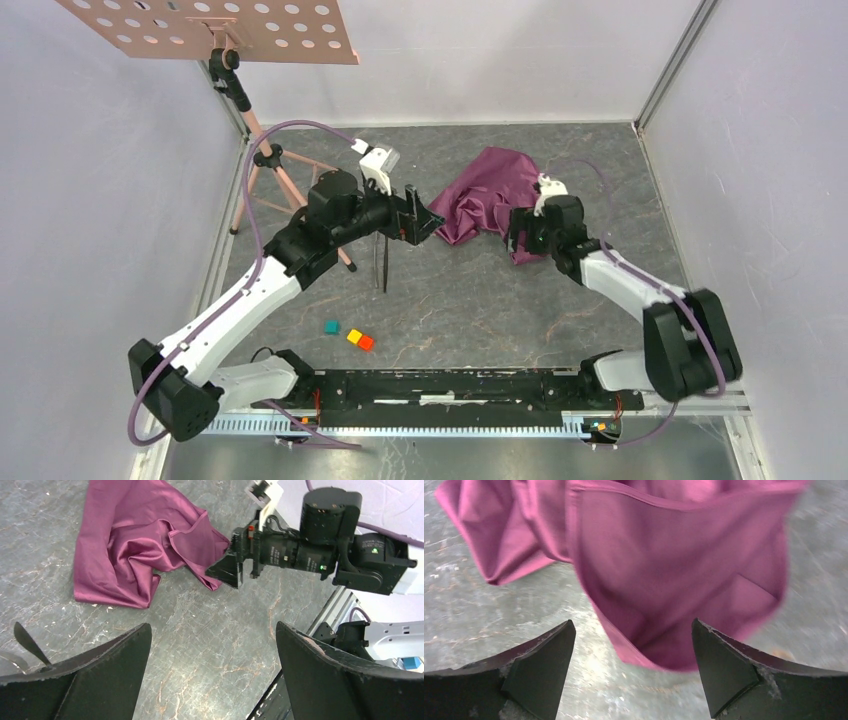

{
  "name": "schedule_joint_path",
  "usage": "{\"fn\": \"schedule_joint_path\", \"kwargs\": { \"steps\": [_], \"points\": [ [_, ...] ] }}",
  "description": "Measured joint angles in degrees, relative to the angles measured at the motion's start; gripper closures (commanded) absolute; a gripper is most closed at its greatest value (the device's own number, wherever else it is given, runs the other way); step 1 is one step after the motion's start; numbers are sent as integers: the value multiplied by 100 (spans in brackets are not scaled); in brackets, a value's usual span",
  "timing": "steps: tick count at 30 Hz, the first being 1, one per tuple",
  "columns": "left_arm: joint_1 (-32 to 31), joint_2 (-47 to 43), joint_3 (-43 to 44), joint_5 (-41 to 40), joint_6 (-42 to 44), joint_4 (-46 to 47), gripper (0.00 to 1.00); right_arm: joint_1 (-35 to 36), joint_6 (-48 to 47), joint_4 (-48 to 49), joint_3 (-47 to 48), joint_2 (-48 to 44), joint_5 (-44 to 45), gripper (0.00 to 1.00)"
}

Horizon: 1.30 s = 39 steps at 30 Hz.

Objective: Fold the napkin into a case and place the utensils inside
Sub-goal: Pick up the crumpled napkin from the center of the board.

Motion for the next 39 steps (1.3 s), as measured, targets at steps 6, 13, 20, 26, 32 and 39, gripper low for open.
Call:
{"fn": "schedule_joint_path", "kwargs": {
  "steps": [6, 13, 20, 26, 32, 39],
  "points": [
    [-13, 577, -22, 146, -2, 208, 0, 144, -586, 404, 457, 859, -793, 10],
    [-13, 804, -92, 195, 0, 173, 0, 645, -938, 535, 811, 1241, 52, 23],
    [-13, 649, -127, 129, 4, 79, 0, 1357, -1163, 407, 1735, 2079, 1858, 65],
    [-13, 573, -127, 76, 9, 20, 0, 1375, -1137, 282, 1646, 2094, 2527, 40],
    [-13, 566, -127, 50, 20, -87, 0, 1366, -1200, 262, 1589, 2057, 2597, 39],
    [-13, 494, -127, -87, 192, -103, 0, 1370, -1198, 293, 1589, 2288, 2833, 73]
  ]
}}
